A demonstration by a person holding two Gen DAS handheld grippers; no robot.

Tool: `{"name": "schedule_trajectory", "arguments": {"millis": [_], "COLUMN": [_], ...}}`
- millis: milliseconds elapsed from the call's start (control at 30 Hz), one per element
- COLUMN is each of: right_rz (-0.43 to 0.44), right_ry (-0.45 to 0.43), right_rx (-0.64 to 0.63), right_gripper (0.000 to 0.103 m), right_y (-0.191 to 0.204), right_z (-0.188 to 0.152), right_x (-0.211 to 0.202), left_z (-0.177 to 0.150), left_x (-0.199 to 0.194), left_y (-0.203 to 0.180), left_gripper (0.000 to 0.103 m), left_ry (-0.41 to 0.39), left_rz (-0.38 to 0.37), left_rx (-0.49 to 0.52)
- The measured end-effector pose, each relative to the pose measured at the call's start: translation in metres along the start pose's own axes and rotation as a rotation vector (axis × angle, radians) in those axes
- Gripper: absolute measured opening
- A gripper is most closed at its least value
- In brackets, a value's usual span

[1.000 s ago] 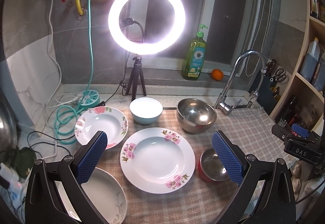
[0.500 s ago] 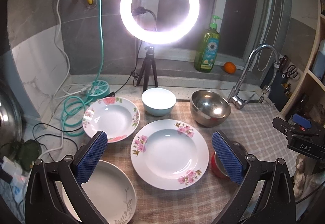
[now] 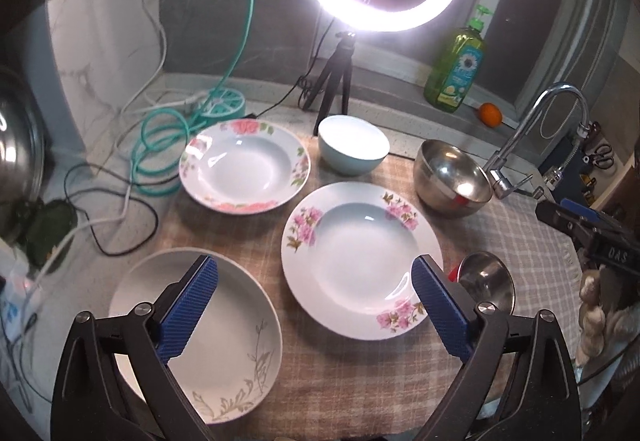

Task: Organize plates and bowls
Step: 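Move the left tool toward the pink-flowered white plate while the right tool approaches its rim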

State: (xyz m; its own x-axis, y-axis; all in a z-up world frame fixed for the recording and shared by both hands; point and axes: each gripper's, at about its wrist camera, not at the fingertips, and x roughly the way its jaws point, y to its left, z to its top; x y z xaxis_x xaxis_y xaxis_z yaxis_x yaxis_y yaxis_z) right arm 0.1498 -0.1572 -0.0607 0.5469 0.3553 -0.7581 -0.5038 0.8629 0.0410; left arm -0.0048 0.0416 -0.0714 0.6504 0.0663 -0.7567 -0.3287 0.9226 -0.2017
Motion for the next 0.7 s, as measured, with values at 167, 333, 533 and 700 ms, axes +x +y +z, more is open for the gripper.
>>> {"name": "schedule_trajectory", "arguments": {"millis": [167, 333, 533, 700], "right_rz": [0.067, 0.179, 0.248, 0.273], "right_ry": [0.073, 0.147, 0.26, 0.401], "right_rx": [-0.003, -0.041, -0.086, -0.038], "right_gripper": [0.102, 0.101, 0.071, 0.046], "right_y": [-0.009, -0.009, -0.002, 0.002], "right_z": [0.016, 0.029, 0.042, 0.043], "right_x": [0.025, 0.047, 0.075, 0.102], "left_z": [-0.008, -0.018, -0.007, 0.01], "left_x": [0.002, 0.011, 0.026, 0.046], "left_y": [0.007, 0.01, 0.018, 0.024], "left_gripper": [0.096, 0.085, 0.065, 0.047], "left_ry": [0.011, 0.041, 0.096, 0.178], "left_rz": [0.014, 0.019, -0.03, -0.065], "left_rx": [-0.078, -0.142, -0.16, -0.093]}}
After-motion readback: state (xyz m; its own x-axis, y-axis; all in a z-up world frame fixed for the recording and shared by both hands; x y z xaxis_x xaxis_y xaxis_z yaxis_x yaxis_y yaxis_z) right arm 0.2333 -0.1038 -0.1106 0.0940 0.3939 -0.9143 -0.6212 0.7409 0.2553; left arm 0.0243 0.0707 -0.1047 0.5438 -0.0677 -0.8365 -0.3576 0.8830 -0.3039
